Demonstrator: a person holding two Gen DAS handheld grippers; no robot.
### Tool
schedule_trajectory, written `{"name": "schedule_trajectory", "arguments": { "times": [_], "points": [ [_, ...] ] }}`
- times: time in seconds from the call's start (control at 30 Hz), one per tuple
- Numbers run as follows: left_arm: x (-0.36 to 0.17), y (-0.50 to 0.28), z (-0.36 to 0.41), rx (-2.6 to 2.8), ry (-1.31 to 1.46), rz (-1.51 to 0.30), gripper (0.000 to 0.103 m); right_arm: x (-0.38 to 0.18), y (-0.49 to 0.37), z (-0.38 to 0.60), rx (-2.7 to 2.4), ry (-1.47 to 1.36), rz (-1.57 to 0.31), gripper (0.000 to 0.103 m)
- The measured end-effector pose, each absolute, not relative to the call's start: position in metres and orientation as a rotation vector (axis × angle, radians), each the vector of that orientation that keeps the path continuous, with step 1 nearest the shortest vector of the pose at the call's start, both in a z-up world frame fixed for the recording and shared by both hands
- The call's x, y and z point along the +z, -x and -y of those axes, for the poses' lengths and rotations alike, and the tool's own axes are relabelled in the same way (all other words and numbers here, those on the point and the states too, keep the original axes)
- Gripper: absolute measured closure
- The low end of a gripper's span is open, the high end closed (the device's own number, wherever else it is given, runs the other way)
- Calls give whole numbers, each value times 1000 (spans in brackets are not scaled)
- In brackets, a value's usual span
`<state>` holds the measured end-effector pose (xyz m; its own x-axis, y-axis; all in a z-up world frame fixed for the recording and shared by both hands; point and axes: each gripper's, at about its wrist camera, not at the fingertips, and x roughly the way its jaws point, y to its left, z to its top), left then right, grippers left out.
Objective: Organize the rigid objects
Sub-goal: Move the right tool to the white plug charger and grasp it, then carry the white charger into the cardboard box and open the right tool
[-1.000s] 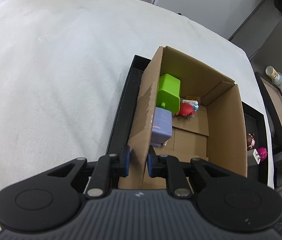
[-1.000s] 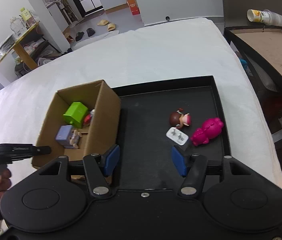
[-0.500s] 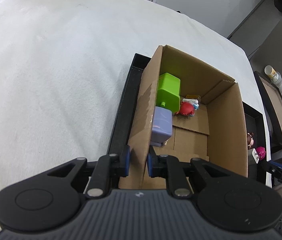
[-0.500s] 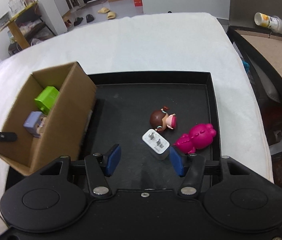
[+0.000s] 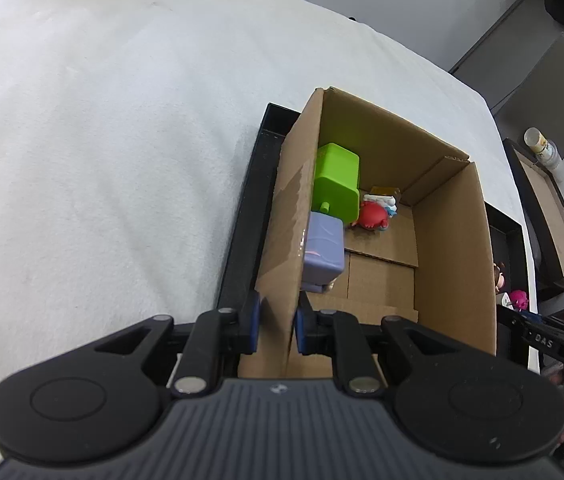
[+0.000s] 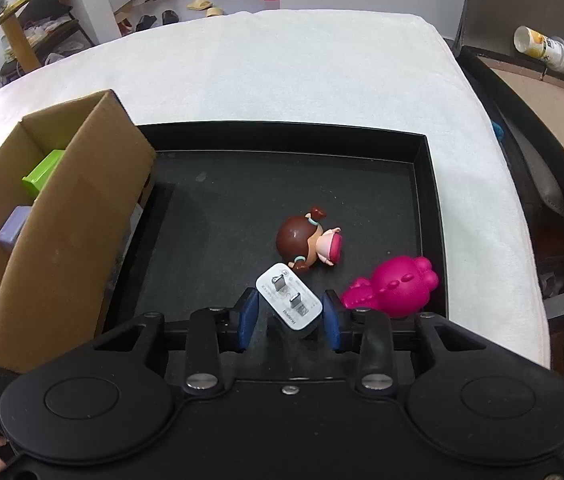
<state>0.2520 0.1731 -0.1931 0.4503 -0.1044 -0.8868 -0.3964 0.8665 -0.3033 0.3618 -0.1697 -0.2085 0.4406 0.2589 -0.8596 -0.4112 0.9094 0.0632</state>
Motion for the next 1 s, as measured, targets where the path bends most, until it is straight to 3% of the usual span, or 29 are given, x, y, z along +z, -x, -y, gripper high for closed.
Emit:
{"name": "schedule_trajectory", "arguments": {
  "times": [0.2, 0.27, 1.0],
  "points": [
    [-193, -251, -174, 189, 518, -1100, 86, -215, -365, 163, 410, 169, -1035, 73],
    [-193, -251, -174, 190, 519, -1100, 86, -215, -364, 162, 408, 170, -1035, 82],
    [-192, -250, -174, 195, 535, -1090, 86, -151, -339, 134, 454, 170, -989, 82]
  ]
}}
